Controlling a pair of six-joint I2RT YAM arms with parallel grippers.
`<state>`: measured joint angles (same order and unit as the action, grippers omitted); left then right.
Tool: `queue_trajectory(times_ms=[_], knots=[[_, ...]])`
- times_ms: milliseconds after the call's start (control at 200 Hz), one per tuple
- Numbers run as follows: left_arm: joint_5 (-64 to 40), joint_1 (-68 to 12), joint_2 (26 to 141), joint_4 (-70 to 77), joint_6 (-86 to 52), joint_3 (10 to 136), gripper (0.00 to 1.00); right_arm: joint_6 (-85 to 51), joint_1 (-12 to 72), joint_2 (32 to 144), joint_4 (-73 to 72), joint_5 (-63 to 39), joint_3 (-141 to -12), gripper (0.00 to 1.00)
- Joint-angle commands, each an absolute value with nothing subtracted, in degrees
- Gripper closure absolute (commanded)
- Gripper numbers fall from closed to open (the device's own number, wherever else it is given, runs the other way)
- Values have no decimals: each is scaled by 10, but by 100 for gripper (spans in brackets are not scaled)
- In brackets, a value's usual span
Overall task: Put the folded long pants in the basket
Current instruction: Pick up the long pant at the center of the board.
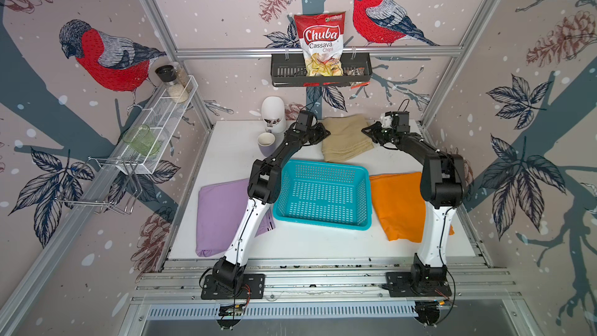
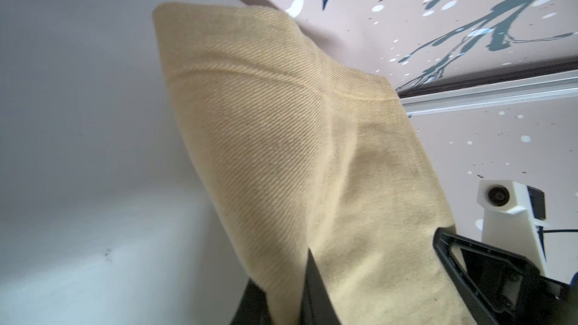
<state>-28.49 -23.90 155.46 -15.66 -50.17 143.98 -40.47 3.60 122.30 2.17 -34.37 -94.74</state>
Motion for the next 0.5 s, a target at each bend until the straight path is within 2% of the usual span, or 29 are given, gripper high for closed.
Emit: queue_trajectory(times_ms=[0, 145, 320, 495], knots=[[-309, -235, 1479, -151, -500, 1446, 100, -405, 35, 1188, 31, -331, -955, 100], [-329, -235, 1432, -188, -469, 1429, 100, -367, 60, 1128, 84, -294, -936, 100], [-349, -236, 1349, -231, -411, 1347, 100, -351, 113, 1034, 89, -221, -843, 100], [-335, -238, 1221, -219, -365, 1171, 100, -352, 186, 934, 87, -140, -756, 100]])
